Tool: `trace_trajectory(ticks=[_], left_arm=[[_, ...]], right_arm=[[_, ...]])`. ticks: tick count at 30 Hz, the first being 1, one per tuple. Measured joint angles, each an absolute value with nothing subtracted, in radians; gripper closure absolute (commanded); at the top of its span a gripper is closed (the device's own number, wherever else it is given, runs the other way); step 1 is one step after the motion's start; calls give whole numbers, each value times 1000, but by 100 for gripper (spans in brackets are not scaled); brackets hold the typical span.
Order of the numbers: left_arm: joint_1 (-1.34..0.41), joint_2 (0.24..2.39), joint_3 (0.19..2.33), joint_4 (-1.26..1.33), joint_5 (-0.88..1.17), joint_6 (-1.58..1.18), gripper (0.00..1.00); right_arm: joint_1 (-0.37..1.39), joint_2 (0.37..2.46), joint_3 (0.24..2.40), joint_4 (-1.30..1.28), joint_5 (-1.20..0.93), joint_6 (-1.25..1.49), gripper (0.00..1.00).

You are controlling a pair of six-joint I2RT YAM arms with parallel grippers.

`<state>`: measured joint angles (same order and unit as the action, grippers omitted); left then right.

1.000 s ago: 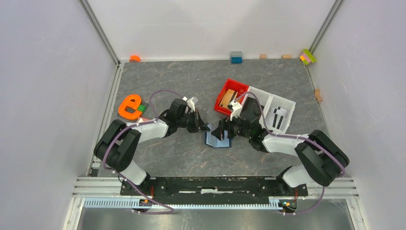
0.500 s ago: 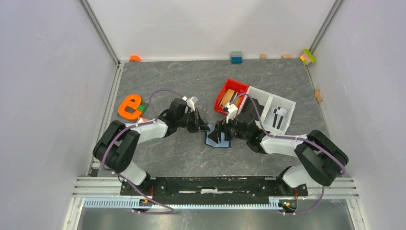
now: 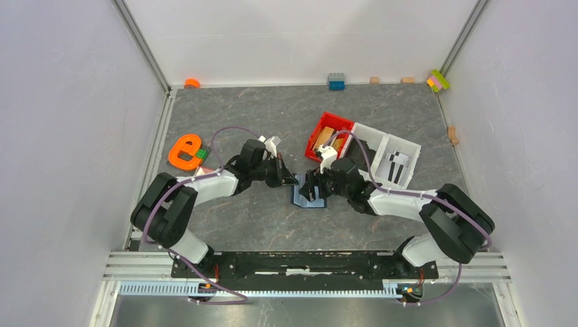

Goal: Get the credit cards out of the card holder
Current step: Remove the credit card from the card holder.

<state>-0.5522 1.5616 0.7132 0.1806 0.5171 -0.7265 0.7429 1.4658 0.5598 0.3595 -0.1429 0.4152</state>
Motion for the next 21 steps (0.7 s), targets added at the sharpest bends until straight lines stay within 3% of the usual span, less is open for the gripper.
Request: trace_trajectory(ticks=[13, 21], left_arm=[[-552, 1560, 713, 156, 480, -725, 98], [-552, 1560, 713, 154, 481, -725, 97]], right_arm=[[744, 1420, 561, 299, -60, 392, 36], [744, 1438, 561, 324, -105, 391, 31]])
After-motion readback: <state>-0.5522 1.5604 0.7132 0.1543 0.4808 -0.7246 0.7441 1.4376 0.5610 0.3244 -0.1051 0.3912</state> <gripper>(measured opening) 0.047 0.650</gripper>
